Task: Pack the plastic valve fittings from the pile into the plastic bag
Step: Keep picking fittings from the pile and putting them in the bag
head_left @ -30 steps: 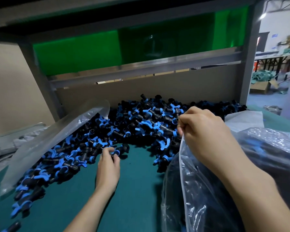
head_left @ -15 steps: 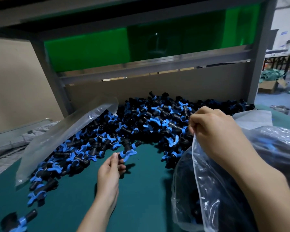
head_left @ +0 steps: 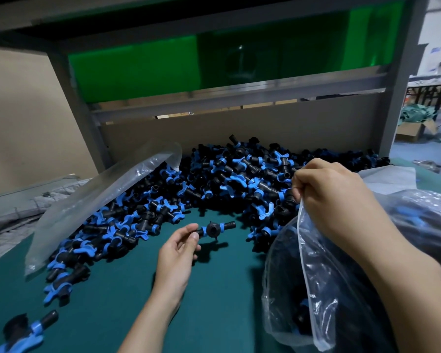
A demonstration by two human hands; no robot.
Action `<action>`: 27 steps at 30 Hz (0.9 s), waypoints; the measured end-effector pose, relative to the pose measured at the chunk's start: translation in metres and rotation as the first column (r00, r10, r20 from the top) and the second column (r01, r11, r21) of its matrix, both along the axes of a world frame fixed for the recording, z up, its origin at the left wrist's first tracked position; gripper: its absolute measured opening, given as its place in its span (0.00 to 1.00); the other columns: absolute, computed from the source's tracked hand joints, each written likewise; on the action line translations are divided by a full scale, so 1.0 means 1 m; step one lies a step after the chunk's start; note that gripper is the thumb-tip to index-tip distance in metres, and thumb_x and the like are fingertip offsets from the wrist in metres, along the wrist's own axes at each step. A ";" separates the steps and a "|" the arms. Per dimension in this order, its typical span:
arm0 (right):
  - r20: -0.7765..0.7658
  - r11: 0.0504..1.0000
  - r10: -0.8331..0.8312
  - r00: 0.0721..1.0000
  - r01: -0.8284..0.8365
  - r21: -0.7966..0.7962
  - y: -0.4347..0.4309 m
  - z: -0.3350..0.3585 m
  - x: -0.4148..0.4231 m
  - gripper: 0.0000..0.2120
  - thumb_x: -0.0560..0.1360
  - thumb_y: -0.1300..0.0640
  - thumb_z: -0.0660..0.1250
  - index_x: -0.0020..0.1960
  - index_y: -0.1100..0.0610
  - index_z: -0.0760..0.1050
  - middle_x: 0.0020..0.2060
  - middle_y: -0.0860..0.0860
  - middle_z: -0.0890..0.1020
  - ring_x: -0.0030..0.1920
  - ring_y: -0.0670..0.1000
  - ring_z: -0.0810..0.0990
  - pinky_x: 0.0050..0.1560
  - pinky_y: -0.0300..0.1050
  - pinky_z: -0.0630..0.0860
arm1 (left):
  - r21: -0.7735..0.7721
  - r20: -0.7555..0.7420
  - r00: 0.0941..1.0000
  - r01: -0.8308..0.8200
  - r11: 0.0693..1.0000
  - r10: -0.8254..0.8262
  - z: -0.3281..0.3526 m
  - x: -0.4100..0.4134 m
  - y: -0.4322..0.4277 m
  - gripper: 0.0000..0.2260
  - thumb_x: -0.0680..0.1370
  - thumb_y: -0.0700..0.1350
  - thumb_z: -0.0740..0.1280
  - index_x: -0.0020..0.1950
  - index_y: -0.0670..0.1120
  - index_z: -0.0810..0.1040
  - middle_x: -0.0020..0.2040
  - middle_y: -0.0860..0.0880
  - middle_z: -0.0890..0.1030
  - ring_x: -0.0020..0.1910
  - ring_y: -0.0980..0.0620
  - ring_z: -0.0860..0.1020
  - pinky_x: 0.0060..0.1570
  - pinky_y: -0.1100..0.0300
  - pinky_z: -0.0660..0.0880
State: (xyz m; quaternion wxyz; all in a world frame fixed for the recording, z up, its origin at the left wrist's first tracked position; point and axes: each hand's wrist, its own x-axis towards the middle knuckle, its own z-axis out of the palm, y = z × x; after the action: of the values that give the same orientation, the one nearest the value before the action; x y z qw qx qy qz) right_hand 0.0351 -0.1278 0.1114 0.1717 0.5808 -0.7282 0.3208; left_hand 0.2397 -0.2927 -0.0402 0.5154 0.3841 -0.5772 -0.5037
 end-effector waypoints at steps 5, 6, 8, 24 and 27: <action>-0.001 1.000 0.000 1.000 0.000 -0.008 -0.001 0.000 0.000 0.20 0.72 0.67 0.58 0.29 0.46 0.64 0.41 0.45 0.74 0.47 0.54 0.72 0.47 0.49 0.64 | 0.000 0.004 1.000 0.000 1.000 0.000 0.000 0.000 0.000 0.08 0.80 0.42 0.68 0.52 0.54 0.82 0.42 0.56 0.85 0.39 0.58 0.81 0.38 0.64 0.77; -0.001 1.000 -0.003 1.000 0.003 -0.009 -0.001 0.000 0.000 0.20 0.72 0.67 0.58 0.29 0.46 0.64 0.41 0.45 0.74 0.46 0.54 0.72 0.47 0.48 0.64 | -0.001 0.006 1.000 0.001 1.000 -0.001 0.000 0.000 0.000 0.08 0.80 0.42 0.68 0.52 0.54 0.82 0.42 0.56 0.85 0.39 0.59 0.81 0.39 0.64 0.77; -0.005 1.000 -0.007 1.000 0.007 -0.008 -0.001 0.000 0.000 0.20 0.72 0.67 0.59 0.29 0.46 0.64 0.41 0.45 0.74 0.46 0.54 0.72 0.46 0.48 0.63 | 0.000 0.005 1.000 0.004 1.000 -0.004 0.000 -0.001 0.000 0.08 0.80 0.41 0.67 0.53 0.54 0.82 0.42 0.57 0.85 0.39 0.59 0.80 0.41 0.63 0.76; 0.005 1.000 -0.014 1.000 0.014 -0.002 0.000 0.001 0.000 0.20 0.73 0.67 0.58 0.29 0.46 0.65 0.41 0.45 0.74 0.45 0.53 0.72 0.45 0.47 0.63 | 0.044 -0.084 0.996 -0.019 0.999 0.023 0.002 0.000 -0.001 0.08 0.83 0.43 0.61 0.52 0.47 0.81 0.38 0.53 0.84 0.32 0.60 0.78 0.31 0.69 0.74; 0.010 1.000 -0.011 1.000 0.011 0.000 0.000 0.002 0.001 0.20 0.73 0.67 0.58 0.29 0.46 0.64 0.41 0.45 0.74 0.45 0.53 0.73 0.45 0.47 0.64 | 0.046 -0.084 0.996 -0.005 0.999 0.009 0.002 -0.001 0.000 0.08 0.83 0.44 0.62 0.53 0.47 0.81 0.38 0.53 0.84 0.33 0.59 0.78 0.32 0.68 0.74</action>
State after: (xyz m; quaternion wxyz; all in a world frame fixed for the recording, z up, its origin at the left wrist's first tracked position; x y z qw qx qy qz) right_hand 0.0360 -0.1279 0.1129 0.1695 0.5753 -0.7322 0.3228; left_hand 0.2392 -0.2929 -0.0378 0.5322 0.3763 -0.5419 -0.5306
